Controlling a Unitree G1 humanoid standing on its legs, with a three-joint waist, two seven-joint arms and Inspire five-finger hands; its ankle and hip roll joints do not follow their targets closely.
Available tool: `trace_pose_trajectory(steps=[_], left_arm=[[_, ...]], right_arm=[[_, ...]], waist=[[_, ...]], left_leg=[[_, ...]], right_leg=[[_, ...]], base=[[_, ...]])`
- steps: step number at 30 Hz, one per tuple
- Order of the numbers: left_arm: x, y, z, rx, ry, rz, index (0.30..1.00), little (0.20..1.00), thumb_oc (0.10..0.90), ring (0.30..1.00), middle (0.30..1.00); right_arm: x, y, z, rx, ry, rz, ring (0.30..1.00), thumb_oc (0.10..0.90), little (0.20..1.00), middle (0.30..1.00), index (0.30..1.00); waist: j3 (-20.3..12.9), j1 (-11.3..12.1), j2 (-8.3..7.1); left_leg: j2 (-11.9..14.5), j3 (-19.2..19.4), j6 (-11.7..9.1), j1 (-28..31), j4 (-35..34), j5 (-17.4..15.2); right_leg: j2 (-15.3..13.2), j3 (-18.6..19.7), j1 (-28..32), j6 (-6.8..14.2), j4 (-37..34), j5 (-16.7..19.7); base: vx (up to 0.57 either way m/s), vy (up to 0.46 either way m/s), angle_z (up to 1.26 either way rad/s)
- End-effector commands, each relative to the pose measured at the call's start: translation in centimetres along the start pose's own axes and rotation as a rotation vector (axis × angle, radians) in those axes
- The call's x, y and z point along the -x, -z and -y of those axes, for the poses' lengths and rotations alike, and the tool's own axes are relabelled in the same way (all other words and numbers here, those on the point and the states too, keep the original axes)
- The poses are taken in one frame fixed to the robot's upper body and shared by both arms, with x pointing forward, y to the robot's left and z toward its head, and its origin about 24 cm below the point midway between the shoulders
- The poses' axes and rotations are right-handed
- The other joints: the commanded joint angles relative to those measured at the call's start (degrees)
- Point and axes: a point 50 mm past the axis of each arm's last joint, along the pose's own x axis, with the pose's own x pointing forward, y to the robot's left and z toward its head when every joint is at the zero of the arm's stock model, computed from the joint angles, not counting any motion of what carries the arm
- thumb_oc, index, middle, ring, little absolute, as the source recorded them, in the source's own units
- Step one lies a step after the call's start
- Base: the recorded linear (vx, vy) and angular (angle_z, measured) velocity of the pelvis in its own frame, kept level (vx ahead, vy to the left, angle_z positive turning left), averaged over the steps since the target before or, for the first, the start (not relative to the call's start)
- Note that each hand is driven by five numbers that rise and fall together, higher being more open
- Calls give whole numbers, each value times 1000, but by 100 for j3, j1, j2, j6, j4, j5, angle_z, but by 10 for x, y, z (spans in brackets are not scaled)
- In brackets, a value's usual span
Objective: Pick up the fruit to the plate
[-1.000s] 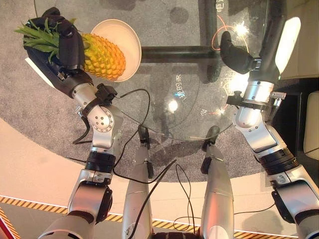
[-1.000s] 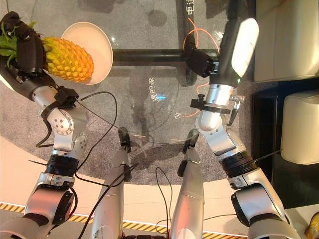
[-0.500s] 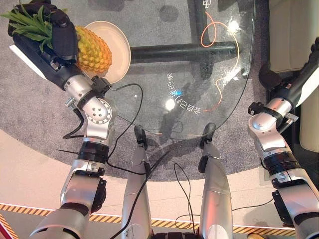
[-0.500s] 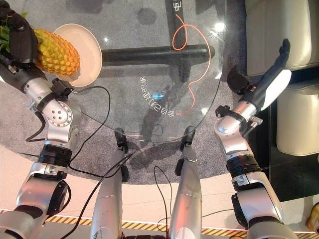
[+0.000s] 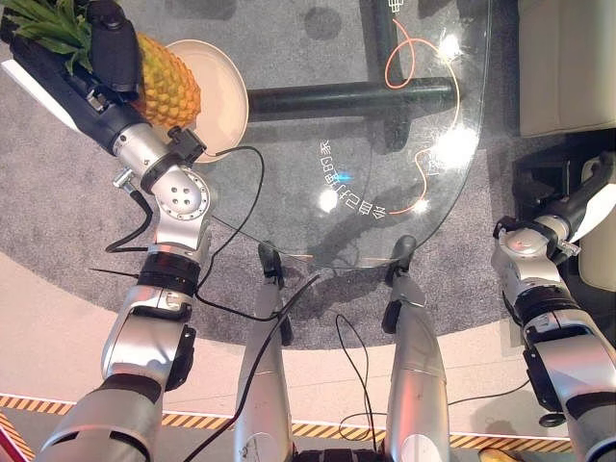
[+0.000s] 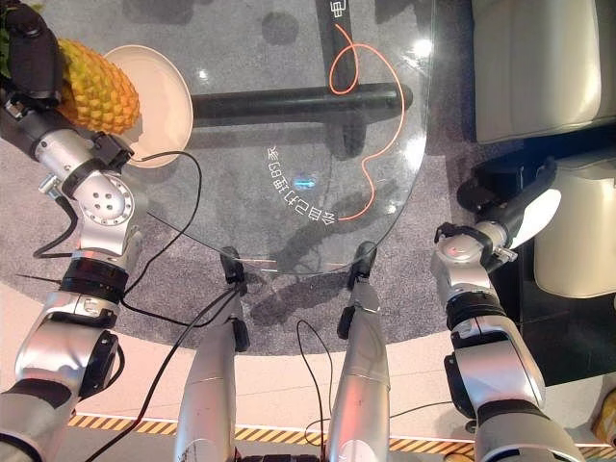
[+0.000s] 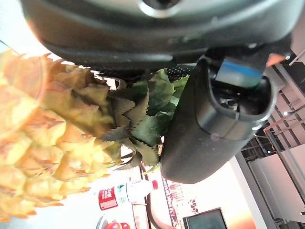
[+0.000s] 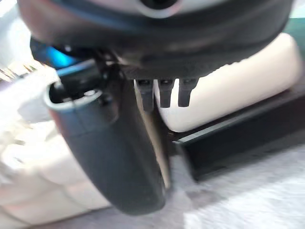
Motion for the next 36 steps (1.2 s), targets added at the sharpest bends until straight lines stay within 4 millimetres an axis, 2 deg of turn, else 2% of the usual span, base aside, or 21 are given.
trace_pose_trajectory(steps=[1,7,14,25,36], left_arm=[[-53,-57,15,136,-18,279,300,200,100,300,300],[-58,-54,19,99,-2,257,300,200,100,300,300],[-58,-50,23,76,2,229,300,200,100,300,300],[-63,-39,19,42,11,160,300,200,100,300,300],[-64,-33,14,28,10,136,300,200,100,300,300]], right_arm=[[-8,1,7,-20,-34,-48,900,800,900,900,900],[-5,23,3,52,-163,-165,900,800,900,900,900],[-1,35,-2,97,-256,-233,900,800,900,900,900],[3,45,-5,139,-330,-297,900,800,900,900,900],[2,40,-6,142,-338,-288,900,800,900,900,900]], waist=[[-159,106,-203],[-159,107,-244],[-159,93,-284],[-159,64,-315],[-159,39,-327]], left_leg=[[65,-321,-285,-257,637,-499],[91,-351,-283,-265,691,-508],[98,-368,-287,-269,719,-515],[114,-370,-302,-261,725,-510],[112,-375,-323,-292,738,-508]], right_leg=[[55,-102,278,170,-218,-55],[83,-111,273,160,-155,-84],[116,-97,258,146,-121,-102],[155,-72,239,137,-82,-121],[177,-50,214,129,-100,-114]], base=[[0,0,0],[0,0,0],[0,0,0],[0,0,0],[0,0,0]])
